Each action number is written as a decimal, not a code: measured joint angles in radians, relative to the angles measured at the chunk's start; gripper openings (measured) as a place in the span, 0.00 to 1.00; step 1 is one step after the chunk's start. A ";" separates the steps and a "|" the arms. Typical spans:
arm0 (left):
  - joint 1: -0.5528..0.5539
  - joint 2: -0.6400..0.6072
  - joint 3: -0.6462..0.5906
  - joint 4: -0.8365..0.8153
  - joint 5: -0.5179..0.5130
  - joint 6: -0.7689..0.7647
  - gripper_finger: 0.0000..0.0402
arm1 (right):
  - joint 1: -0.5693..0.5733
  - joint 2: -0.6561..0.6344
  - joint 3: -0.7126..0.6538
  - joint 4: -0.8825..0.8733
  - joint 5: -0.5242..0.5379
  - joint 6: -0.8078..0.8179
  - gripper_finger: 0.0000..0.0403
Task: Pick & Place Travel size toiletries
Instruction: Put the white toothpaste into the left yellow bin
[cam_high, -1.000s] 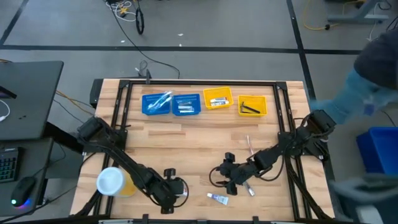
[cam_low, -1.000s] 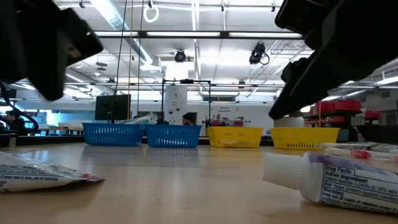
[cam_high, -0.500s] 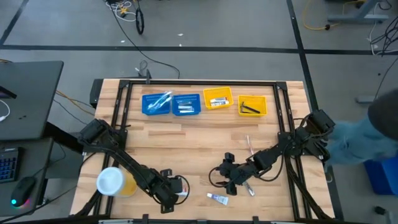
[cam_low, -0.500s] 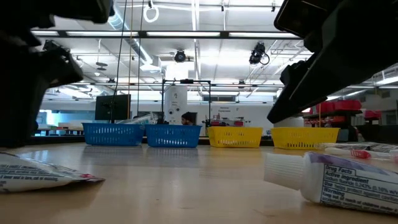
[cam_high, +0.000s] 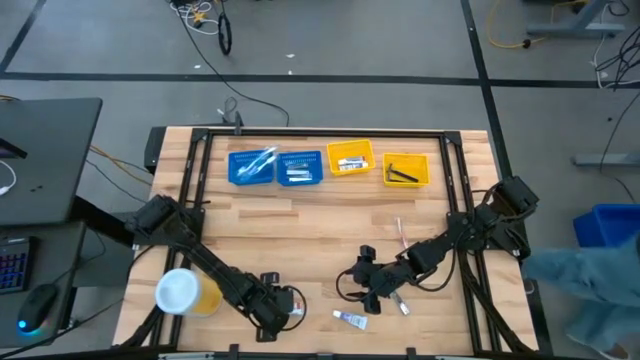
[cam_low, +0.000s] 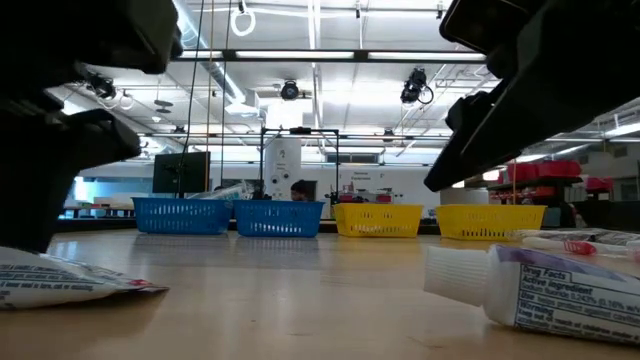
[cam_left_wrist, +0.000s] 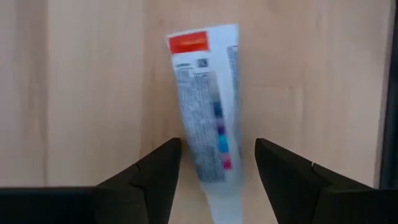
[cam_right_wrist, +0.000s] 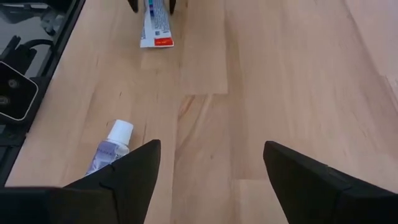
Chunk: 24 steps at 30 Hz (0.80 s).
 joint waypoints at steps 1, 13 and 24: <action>0.000 0.003 0.002 -0.005 0.005 0.001 0.55 | 0.000 0.000 0.000 0.004 0.000 -0.006 0.74; -0.005 0.025 0.002 -0.021 -0.076 0.170 0.35 | -0.027 0.000 0.000 0.069 0.002 -0.163 0.74; 0.053 0.037 0.045 -0.007 -0.432 0.154 0.21 | -0.065 0.000 0.000 0.199 -0.073 -0.304 0.69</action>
